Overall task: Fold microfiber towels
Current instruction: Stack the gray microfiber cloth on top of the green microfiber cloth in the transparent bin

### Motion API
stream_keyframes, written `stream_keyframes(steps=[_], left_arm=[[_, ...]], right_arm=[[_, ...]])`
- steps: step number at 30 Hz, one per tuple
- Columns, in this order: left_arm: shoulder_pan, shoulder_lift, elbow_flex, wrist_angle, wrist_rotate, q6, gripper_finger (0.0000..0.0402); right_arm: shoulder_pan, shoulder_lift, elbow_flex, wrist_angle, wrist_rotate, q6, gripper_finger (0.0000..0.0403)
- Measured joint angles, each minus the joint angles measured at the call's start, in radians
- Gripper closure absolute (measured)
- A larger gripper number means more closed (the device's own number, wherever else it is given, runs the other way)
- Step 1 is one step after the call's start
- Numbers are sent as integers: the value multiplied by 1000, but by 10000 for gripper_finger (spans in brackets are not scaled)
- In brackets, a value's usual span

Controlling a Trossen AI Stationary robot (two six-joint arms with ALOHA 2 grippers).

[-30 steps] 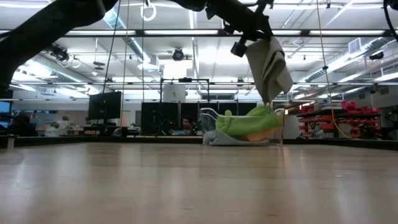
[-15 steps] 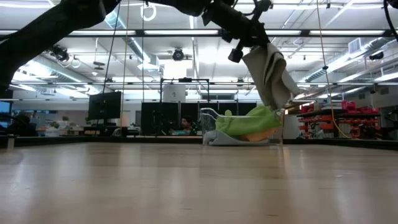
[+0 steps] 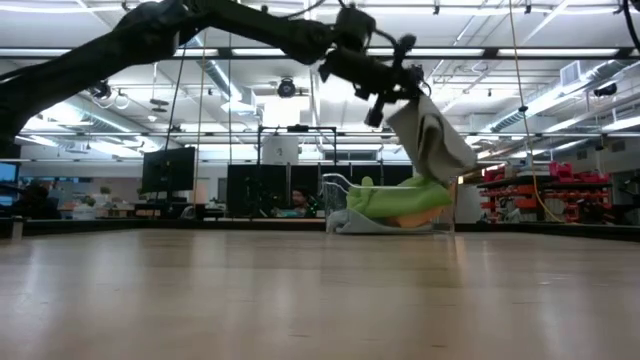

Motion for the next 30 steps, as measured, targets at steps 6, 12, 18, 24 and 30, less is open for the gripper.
stream_keyframes(steps=[6,12,18,24,30], left_arm=[[30,15,1,-246,62,94,391],[47,16,1,-545,48,239,391],[61,16,1,-710,-17,312,391],[65,10,1,-755,-85,355,391],[65,10,1,-765,-71,355,391]], right_arm=[[-58,0,0,-1,-17,24,396],[-89,0,-17,-1,-30,30,397],[-119,0,-20,-2,-70,29,395],[-120,0,-20,-7,-88,28,396],[-120,0,-20,-7,-88,29,396]])
